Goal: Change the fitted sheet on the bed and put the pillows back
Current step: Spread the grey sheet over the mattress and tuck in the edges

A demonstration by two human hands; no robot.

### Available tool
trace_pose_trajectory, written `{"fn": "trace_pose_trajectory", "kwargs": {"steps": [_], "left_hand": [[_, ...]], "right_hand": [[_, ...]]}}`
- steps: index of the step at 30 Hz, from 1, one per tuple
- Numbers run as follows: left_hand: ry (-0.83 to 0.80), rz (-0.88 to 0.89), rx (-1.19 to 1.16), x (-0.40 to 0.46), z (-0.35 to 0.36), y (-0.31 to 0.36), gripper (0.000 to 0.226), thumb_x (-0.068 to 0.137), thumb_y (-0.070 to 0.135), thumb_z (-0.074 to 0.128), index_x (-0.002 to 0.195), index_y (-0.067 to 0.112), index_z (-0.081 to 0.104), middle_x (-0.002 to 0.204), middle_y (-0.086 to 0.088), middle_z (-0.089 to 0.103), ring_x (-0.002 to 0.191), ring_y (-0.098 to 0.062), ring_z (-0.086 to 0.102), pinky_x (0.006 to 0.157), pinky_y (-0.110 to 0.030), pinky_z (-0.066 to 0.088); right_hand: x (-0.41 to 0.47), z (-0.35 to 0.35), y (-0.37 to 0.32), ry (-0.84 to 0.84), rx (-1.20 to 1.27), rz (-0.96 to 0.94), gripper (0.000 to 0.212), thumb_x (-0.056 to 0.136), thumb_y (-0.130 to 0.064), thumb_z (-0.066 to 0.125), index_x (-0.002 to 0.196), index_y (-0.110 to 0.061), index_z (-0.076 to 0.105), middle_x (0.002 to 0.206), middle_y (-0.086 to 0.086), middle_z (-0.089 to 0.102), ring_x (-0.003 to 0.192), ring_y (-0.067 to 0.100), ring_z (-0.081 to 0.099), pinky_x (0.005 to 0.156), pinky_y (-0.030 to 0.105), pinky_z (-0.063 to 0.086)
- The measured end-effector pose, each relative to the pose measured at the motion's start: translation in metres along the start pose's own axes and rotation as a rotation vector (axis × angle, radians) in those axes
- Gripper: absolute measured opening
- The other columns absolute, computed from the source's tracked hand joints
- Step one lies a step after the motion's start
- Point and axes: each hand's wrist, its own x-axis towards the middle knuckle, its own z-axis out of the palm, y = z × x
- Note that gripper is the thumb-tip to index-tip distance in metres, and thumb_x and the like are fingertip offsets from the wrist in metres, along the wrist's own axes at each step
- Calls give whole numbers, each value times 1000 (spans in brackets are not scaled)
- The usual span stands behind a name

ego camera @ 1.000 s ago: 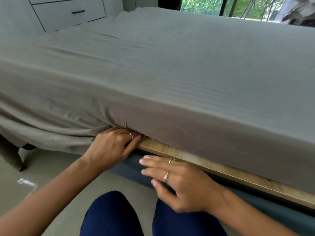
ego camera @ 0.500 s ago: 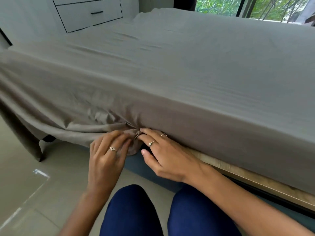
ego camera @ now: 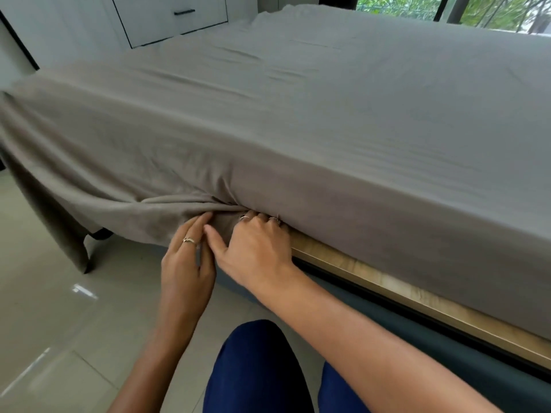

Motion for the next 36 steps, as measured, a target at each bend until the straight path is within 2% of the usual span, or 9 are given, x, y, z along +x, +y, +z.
{"fn": "trace_pose_trajectory", "kwargs": {"steps": [8,11,16,19,21,24,28,33,36], "left_hand": [[-113,224,52,25,10,0,33,99,21,47,118,3,66,123,-7,64,113,-13,57,101,-15,39],[-108,259,180,40,14,-1,37,99,24,41,94,4,72,97,-9,69,89,-24,64,84,-33,50],[-230,23,321,71,20,6,45,92,32,38,54,11,44,67,-16,64,71,-34,60,76,-33,38],[-443,-47,271,88,9,0,44,90,38,35,68,7,58,82,-15,68,85,-30,63,71,-32,34],[-514,-85,166,93,1,-9,29,75,30,43,62,18,67,64,3,65,66,-7,59,58,-26,36],[-350,-223,-292,91,-8,-16,25,68,10,58,44,14,59,46,6,47,52,-1,40,52,-24,32],[-116,-353,-604,86,-26,-32,14,82,-4,66,74,6,72,67,-1,70,66,-13,64,63,-27,53],[452,-504,-580,80,-43,-82,8,87,20,69,89,11,70,82,-7,71,73,-14,71,77,-32,57],[538,-563,-452,80,-38,-97,8,90,22,64,89,15,66,86,-9,70,76,-7,68,76,-26,56]], "right_hand": [[3,-7,46,-107,443,-149,40,98,-40,36,108,-13,64,117,11,66,113,22,57,101,32,41],[-4,-12,51,-137,419,-284,41,100,-27,36,135,-13,53,139,6,53,131,12,45,114,24,28],[-35,-12,28,108,351,-475,43,88,-17,36,120,-8,63,119,5,66,106,18,62,91,29,51],[-15,-15,22,41,463,-562,42,88,-8,40,126,-7,57,134,8,54,121,20,51,104,24,39],[3,-8,21,11,480,-590,37,87,-7,39,120,-5,55,131,7,51,117,22,50,102,27,38],[21,4,18,-14,479,-556,24,87,-12,41,108,-5,48,117,6,47,97,27,52,88,43,43],[35,10,2,-8,517,-657,40,89,-16,45,127,-5,42,139,7,35,124,23,41,106,40,36],[62,17,-15,-242,286,-553,56,102,-34,33,152,-14,19,161,1,6,147,13,8,118,26,6],[84,19,-34,-267,182,-487,61,102,-42,25,152,-8,18,161,7,8,148,15,6,120,28,3]]}}
